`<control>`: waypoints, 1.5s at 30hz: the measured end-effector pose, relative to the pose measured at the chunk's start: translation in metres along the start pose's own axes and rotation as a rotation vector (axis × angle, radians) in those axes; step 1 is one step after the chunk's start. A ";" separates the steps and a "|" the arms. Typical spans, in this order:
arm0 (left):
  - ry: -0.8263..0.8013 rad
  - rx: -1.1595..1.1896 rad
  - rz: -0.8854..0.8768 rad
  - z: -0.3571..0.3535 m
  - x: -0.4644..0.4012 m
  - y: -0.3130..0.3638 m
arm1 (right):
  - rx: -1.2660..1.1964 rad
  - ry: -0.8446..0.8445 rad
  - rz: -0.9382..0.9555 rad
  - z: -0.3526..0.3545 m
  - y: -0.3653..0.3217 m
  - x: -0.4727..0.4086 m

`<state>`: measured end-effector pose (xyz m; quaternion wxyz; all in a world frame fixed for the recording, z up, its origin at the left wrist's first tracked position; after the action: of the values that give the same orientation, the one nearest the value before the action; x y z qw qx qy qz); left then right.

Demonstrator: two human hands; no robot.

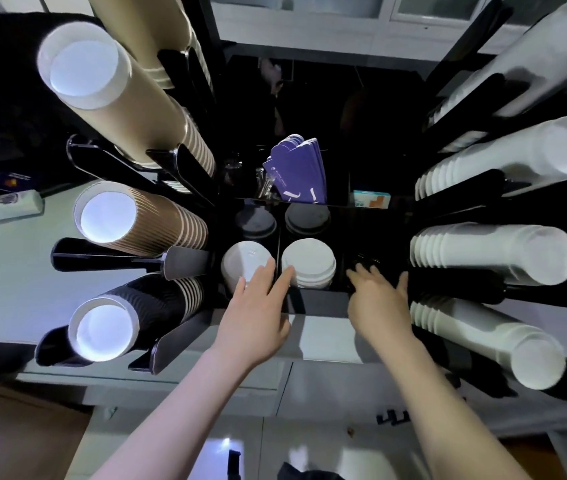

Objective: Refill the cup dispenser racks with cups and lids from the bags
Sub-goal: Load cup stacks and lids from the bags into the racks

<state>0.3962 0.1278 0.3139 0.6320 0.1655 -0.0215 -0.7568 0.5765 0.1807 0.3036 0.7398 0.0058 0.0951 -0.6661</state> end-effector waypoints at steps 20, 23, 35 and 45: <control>0.026 0.176 0.153 0.010 0.019 -0.025 | -0.160 -0.129 0.123 0.021 -0.078 -0.044; 0.038 0.180 0.152 0.012 0.019 -0.026 | -0.234 -0.089 0.097 0.023 -0.074 -0.042; 0.045 0.182 0.138 0.010 0.018 -0.022 | -0.580 0.181 0.029 0.049 -0.053 -0.035; 0.102 0.170 0.390 0.027 0.032 -0.035 | -0.711 0.079 0.279 0.049 -0.135 -0.041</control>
<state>0.3509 0.0993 0.3233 0.7505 0.2492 -0.0848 -0.6062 0.4457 0.1997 0.3740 0.7748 -0.2127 0.3470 -0.4838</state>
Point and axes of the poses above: each hand's wrist, its own x-axis away from the middle knuckle, its own z-axis out of the back of the hand, y = z × x, the point moved 6 cm from there along -x, towards the middle knuckle, and after that the axes turned 9 degrees about y, right-handed, at the moved point
